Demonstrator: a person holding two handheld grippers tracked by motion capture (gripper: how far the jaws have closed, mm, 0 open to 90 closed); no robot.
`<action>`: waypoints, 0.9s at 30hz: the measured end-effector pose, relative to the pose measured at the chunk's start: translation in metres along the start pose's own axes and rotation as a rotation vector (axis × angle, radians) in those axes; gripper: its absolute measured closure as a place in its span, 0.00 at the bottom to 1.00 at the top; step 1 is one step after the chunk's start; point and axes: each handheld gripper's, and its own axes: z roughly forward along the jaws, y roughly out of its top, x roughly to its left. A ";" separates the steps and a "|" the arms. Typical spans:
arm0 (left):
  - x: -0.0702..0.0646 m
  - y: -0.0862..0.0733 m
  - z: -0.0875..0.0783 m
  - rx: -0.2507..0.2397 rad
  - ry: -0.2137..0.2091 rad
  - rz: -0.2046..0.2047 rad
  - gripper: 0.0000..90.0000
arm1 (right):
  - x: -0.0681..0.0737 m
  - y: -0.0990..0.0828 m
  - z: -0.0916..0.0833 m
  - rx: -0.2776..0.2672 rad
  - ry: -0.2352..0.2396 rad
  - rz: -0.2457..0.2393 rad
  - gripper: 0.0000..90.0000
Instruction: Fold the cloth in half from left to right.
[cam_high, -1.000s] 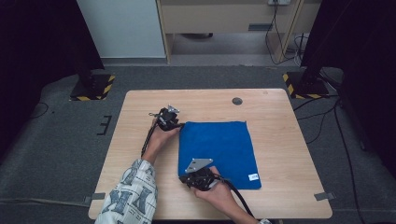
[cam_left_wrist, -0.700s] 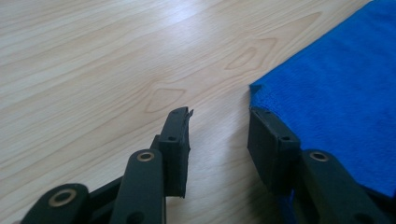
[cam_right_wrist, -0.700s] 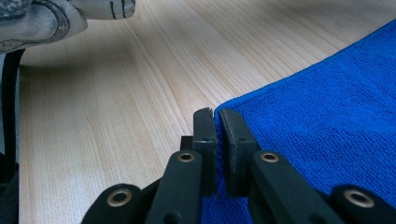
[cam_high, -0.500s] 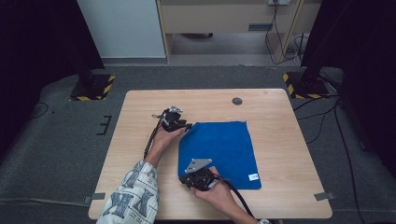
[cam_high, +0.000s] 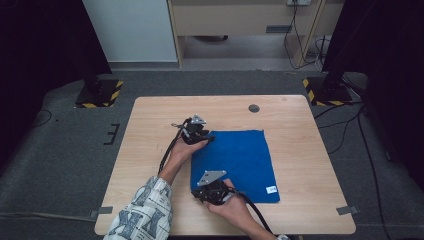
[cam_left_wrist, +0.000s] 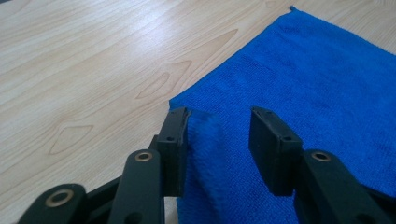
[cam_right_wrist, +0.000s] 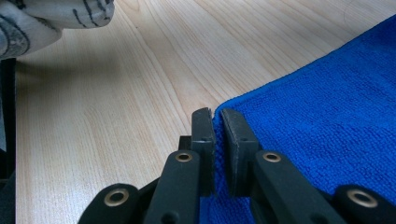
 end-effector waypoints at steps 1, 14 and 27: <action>0.000 -0.001 0.002 0.007 -0.002 0.004 0.62 | 0.000 0.000 0.000 0.002 0.001 0.000 0.93; 0.019 -0.003 -0.012 -0.006 0.000 -0.055 0.76 | 0.000 0.000 0.000 0.001 0.003 0.003 0.93; 0.025 0.000 -0.020 -0.038 0.027 -0.081 0.95 | 0.001 0.000 0.000 0.002 0.000 0.002 0.93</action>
